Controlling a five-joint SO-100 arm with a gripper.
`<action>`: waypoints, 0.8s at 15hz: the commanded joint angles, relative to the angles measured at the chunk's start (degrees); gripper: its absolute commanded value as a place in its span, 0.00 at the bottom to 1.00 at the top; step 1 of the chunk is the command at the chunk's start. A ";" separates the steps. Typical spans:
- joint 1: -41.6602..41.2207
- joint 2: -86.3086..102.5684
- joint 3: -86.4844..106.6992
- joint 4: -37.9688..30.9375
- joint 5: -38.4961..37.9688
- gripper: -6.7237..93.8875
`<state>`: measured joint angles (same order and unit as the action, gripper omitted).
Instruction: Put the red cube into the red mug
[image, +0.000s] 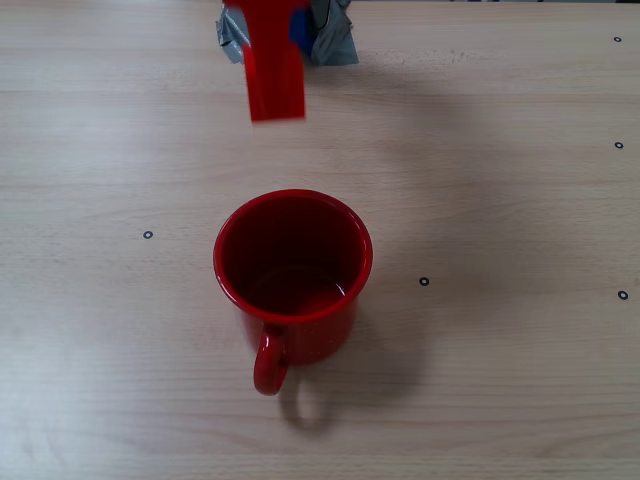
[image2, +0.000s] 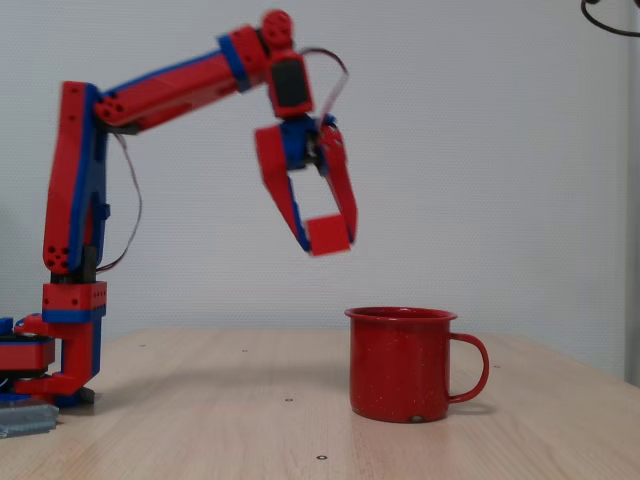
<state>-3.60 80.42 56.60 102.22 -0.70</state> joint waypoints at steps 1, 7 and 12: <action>-1.58 -2.37 -8.35 -1.58 1.58 0.07; -2.90 -16.08 -16.87 -7.56 2.81 0.07; -3.69 -20.21 -17.31 -13.36 3.16 0.07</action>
<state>-6.42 57.66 43.33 89.38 1.41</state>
